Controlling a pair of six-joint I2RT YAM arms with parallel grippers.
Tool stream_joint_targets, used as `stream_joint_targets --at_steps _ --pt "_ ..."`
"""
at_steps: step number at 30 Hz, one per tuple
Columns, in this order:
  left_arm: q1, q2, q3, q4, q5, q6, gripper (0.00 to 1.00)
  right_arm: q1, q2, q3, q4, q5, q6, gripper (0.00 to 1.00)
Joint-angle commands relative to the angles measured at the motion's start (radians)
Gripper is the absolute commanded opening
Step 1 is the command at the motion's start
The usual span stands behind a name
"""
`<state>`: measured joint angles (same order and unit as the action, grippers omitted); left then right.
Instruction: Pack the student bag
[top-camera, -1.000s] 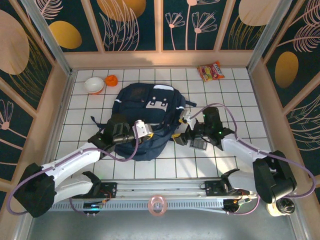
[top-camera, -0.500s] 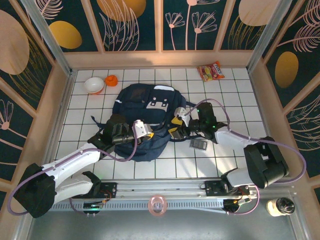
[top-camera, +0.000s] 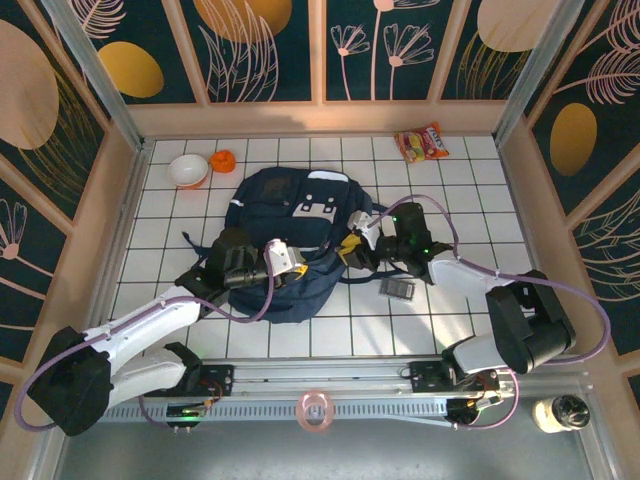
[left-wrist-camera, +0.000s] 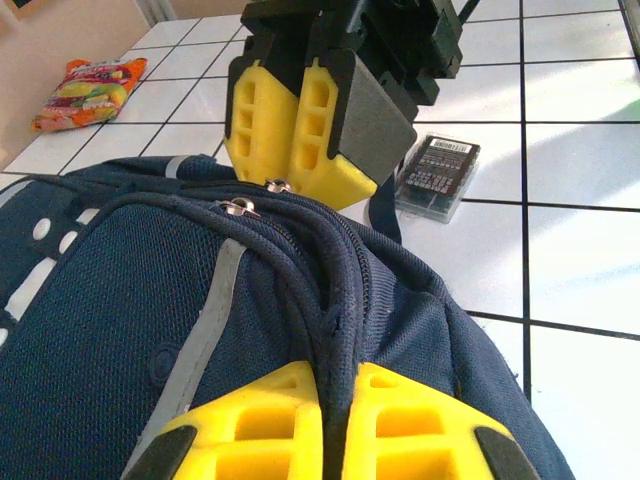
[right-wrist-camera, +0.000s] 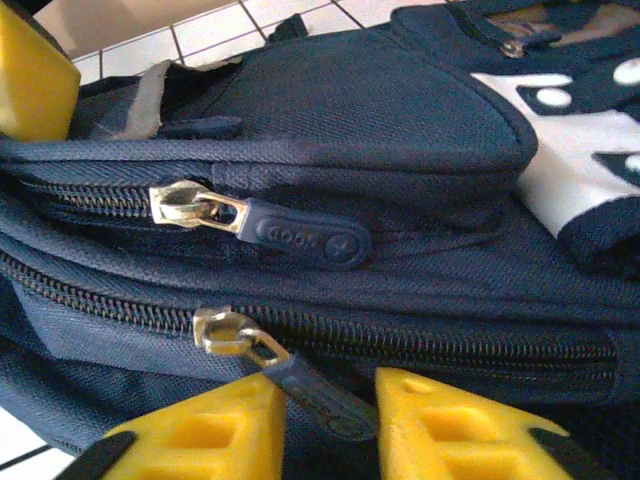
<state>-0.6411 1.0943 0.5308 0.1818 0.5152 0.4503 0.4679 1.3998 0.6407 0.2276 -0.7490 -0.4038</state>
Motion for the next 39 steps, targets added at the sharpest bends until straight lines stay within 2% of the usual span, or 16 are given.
stream_joint_targets --at_steps 1,8,13,18,29,32,33,35,37,39 --pt "-0.005 -0.024 0.012 0.113 0.090 -0.012 0.00 0.007 -0.019 0.025 -0.010 0.025 0.009 0.22" --pt "-0.005 -0.028 0.014 0.076 0.054 0.012 0.00 -0.009 -0.052 0.022 -0.006 0.046 0.032 0.00" --pt "-0.005 -0.025 0.016 0.047 0.033 0.027 0.00 -0.038 -0.081 0.022 -0.017 0.063 0.040 0.00" --pt "-0.004 -0.022 0.023 0.010 0.041 0.045 0.00 -0.065 -0.079 0.034 -0.050 0.150 0.034 0.00" --pt "-0.005 -0.031 0.053 -0.063 0.114 0.080 0.00 -0.133 0.085 0.147 -0.120 0.296 0.006 0.00" --pt "-0.005 -0.033 0.053 -0.071 0.109 0.079 0.00 -0.153 0.130 0.180 -0.129 0.286 -0.013 0.00" --pt "-0.005 -0.034 0.053 -0.076 0.099 0.077 0.03 -0.155 0.128 0.183 -0.129 0.278 -0.026 0.00" --pt "-0.005 -0.047 0.054 -0.089 0.072 0.076 0.29 -0.154 0.097 0.170 -0.126 0.242 -0.051 0.01" --pt "-0.005 -0.081 0.051 -0.108 0.029 0.082 0.50 -0.151 0.040 0.138 -0.107 0.238 -0.063 0.22" --pt "0.000 -0.114 0.049 -0.137 -0.012 0.097 0.57 -0.148 -0.019 0.111 -0.112 0.215 -0.087 0.29"
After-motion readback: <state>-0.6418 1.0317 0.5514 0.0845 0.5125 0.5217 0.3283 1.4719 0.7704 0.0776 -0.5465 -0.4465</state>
